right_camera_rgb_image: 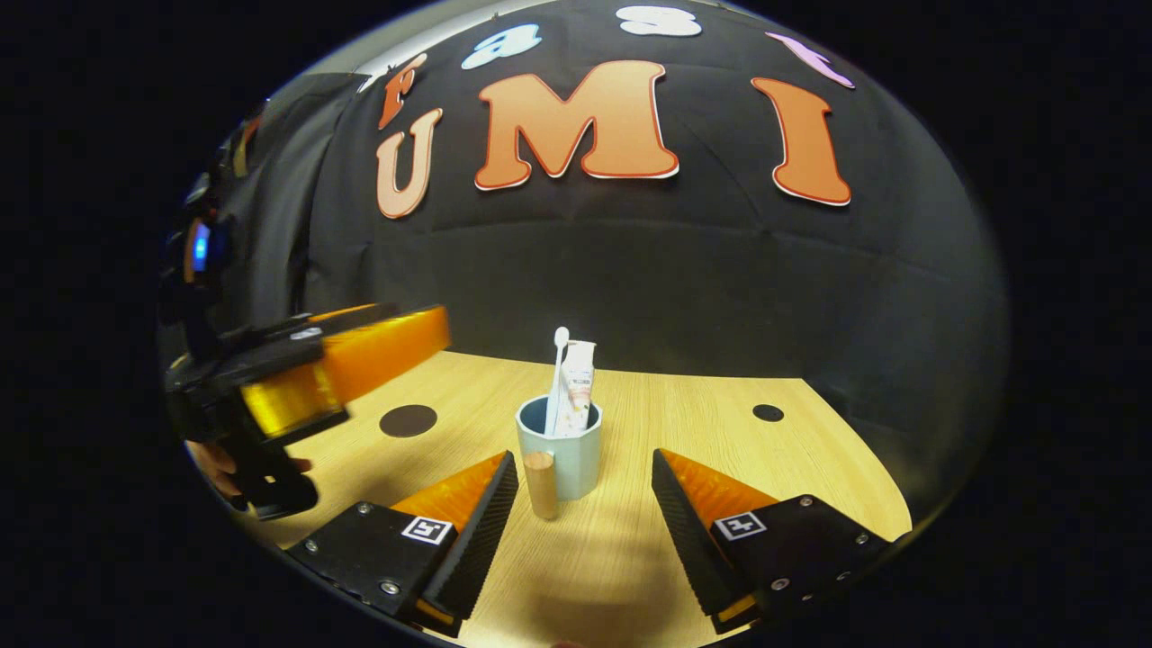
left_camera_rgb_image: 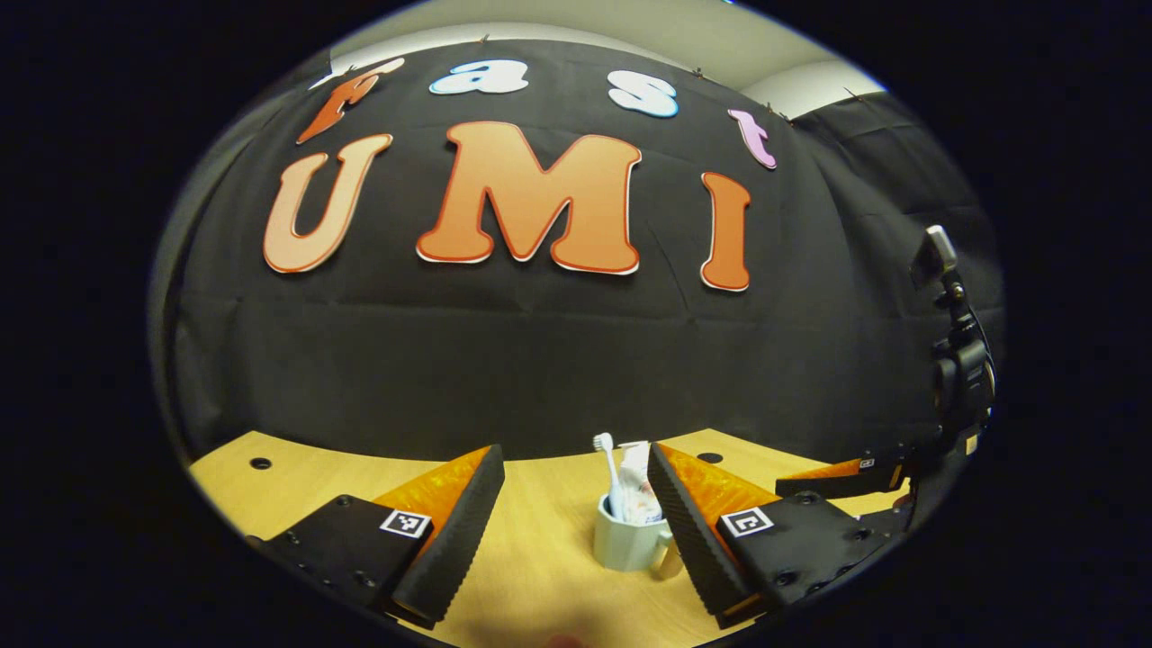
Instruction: Put the toothbrush and toothpaste on the desktop into the cup, then pick up the cup and place it on the coaster on the desktop.
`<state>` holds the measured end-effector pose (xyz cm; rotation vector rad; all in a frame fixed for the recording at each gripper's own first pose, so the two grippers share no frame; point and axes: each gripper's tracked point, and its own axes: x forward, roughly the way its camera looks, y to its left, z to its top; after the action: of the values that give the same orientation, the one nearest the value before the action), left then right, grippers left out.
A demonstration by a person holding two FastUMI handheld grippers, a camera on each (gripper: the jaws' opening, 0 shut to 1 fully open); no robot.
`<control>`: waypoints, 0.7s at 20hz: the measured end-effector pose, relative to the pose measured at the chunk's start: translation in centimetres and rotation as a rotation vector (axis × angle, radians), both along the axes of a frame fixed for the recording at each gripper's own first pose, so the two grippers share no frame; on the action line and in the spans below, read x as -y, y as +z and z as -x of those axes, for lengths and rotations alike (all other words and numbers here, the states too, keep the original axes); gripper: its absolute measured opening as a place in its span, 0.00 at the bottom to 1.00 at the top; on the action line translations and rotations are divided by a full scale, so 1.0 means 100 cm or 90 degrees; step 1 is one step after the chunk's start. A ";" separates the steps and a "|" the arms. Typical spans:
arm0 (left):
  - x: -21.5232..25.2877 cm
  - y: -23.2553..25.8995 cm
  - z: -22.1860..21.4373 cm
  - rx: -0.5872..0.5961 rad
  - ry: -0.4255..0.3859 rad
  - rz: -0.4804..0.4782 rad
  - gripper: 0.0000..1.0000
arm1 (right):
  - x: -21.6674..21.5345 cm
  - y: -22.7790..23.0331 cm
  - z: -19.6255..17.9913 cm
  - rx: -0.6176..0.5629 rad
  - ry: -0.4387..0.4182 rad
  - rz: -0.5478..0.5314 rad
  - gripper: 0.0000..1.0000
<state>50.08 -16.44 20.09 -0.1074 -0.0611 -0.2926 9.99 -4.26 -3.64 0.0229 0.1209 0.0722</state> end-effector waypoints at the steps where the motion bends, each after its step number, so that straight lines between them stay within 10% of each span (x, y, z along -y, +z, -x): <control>1: -0.009 0.002 0.011 -0.005 0.007 0.005 1.00 | -0.006 0.001 -0.004 -0.009 0.000 0.001 0.90; 14: -0.085 0.009 0.101 -0.012 0.077 -0.024 1.00 | -0.022 -0.022 -0.051 -0.200 -0.028 0.001 0.90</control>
<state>39.98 -7.92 20.97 -0.0682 -0.0430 -0.1716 15.09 -2.02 -5.84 0.0345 0.4348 0.0242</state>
